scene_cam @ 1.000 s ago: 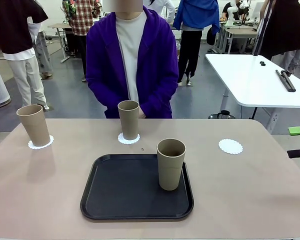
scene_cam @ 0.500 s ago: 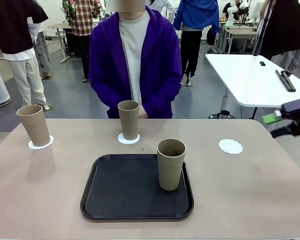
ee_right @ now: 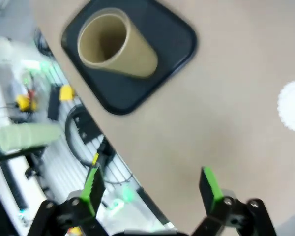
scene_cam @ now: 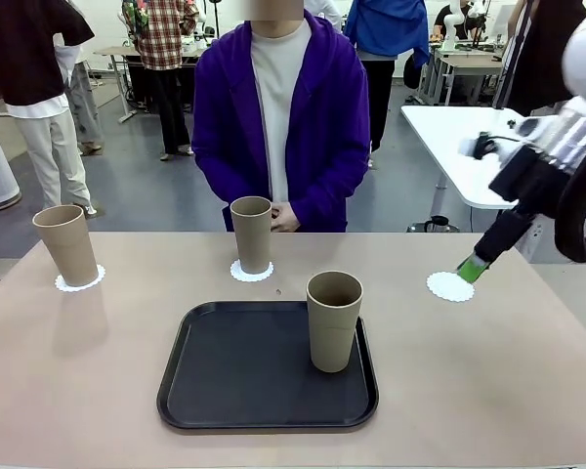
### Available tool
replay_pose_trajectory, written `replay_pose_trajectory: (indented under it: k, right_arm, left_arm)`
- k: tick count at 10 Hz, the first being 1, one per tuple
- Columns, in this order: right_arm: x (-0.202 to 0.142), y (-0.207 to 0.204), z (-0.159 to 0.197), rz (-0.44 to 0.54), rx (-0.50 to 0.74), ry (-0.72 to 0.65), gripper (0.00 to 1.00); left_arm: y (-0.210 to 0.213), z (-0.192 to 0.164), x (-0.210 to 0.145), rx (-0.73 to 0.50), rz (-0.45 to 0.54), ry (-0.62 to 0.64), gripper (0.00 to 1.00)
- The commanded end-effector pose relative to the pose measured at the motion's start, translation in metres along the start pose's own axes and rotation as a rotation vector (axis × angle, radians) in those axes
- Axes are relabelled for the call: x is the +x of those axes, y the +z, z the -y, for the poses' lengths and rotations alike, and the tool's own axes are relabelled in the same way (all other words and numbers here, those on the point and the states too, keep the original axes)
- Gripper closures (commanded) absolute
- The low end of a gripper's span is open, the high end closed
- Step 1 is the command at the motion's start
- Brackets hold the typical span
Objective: Place coasters on the table and set cups on them.
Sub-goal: Take one Reusable plastic cup from the Flat Tray and place it on a coaster set by the human.
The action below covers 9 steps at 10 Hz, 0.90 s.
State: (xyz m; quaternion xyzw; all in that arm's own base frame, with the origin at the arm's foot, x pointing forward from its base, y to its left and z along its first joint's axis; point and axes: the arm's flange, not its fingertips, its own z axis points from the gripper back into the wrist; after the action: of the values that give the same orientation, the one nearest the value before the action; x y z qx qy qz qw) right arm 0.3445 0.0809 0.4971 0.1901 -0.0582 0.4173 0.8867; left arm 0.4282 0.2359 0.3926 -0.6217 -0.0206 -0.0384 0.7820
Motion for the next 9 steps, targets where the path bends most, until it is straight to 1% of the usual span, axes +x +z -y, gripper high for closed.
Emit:
replay_pose_trajectory:
  k: [1, 3, 4, 5, 9]
  right_arm:
    - [0.015, -0.014, -0.009, -0.085, -0.068, 0.113, 0.0]
    - [0.028, -0.036, -0.029, -0.135, -0.119, 0.193, 0.0]
    - [0.027, -0.045, -0.034, -0.128, -0.115, 0.214, 0.0]
    - [0.026, -0.027, -0.032, -0.128, -0.073, 0.175, 0.0]
    - [0.026, -0.027, -0.032, -0.128, -0.073, 0.175, 0.0]
  left_arm:
    - [0.002, 0.001, 0.0, 0.0, 0.009, -0.002, 0.0]
    - [0.002, 0.001, 0.0, 0.0, 0.009, -0.002, 0.0]
    - [0.002, 0.001, 0.0, 0.0, 0.009, -0.002, 0.0]
    - [0.002, 0.001, 0.0, 0.0, 0.009, -0.002, 0.0]
    - [0.002, 0.001, 0.0, 0.0, 0.009, -0.002, 0.0]
